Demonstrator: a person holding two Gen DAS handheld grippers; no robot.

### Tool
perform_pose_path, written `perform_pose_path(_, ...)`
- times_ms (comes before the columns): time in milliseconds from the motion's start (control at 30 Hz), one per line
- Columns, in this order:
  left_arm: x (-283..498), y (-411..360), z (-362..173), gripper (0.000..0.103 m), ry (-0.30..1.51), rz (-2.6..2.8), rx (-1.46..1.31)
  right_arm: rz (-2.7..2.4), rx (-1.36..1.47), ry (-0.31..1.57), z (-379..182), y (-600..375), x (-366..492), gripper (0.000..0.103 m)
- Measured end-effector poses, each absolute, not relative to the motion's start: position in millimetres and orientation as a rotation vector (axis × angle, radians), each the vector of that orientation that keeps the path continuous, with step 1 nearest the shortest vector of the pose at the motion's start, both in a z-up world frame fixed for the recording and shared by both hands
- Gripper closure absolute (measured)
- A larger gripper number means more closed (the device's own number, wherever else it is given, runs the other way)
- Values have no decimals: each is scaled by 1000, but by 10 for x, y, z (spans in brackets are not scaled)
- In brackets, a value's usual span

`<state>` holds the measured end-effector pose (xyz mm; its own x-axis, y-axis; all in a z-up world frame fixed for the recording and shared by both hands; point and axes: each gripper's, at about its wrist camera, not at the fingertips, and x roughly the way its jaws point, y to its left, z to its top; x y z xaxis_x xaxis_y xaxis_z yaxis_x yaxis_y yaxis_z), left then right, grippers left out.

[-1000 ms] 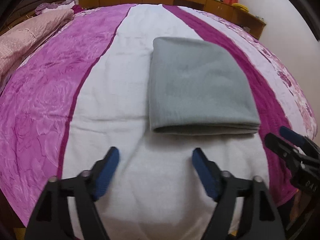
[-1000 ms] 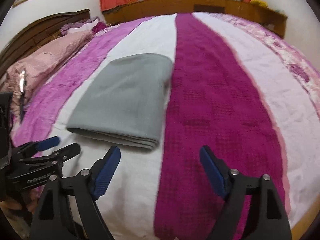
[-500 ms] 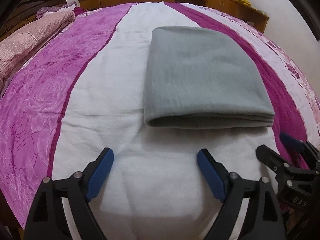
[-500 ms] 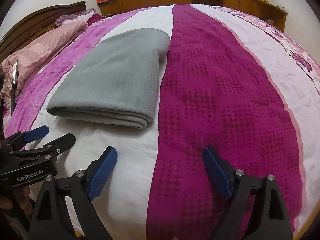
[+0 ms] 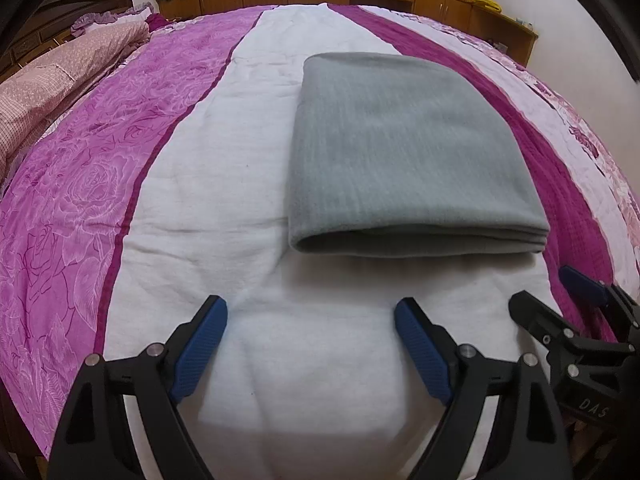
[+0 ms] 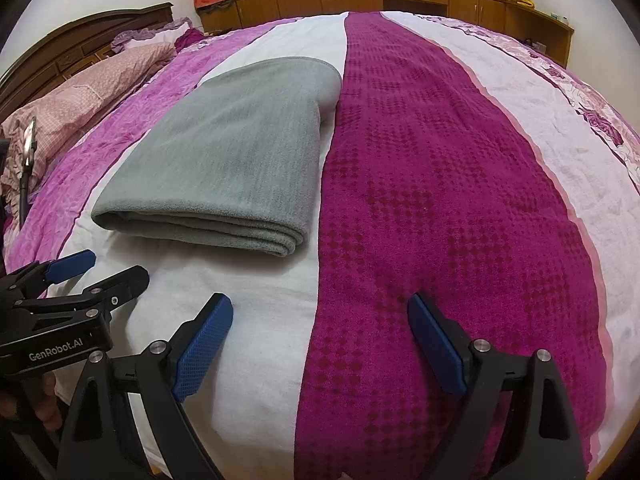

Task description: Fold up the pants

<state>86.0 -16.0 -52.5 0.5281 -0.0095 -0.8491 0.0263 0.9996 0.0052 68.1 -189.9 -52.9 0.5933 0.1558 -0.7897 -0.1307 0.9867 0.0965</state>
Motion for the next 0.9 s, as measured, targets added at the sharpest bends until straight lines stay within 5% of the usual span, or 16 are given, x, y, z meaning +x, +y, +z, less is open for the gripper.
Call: perform_pose_path(900, 853, -180, -533, 14, 1013, -21, 22, 166, 29, 920, -537, -1897, 680, 17)
